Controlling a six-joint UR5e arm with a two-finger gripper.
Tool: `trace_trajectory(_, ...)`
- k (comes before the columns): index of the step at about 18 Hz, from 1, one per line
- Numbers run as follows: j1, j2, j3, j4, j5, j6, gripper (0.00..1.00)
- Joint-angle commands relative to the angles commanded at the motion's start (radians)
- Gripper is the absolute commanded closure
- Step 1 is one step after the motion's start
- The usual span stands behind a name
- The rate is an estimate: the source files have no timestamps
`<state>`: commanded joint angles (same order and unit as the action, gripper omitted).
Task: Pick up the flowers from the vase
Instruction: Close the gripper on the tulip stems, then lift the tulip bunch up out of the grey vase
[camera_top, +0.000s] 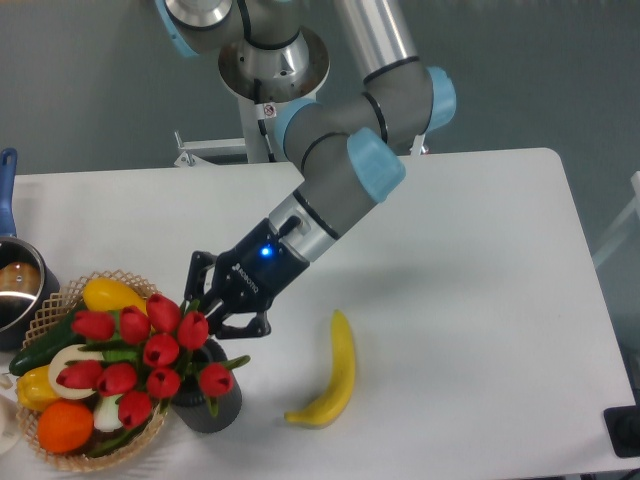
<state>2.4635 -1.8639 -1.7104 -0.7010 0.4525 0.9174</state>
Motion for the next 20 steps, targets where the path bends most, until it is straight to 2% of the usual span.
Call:
trace_trajectory(7,0.057,0.038,0.109,-0.002,-0.058,-0.106,1.0)
trace_trajectory(13,0.064,0.057,0.129,-0.002,-0.063,-0.106,1.0)
trace_trajectory(18,0.106,0.069,0.133,-0.002,-0.064,-0.106,1.0)
trace_trajectory(20,0.144,0.068,0.13,-0.002,-0.064,-0.101,1.0)
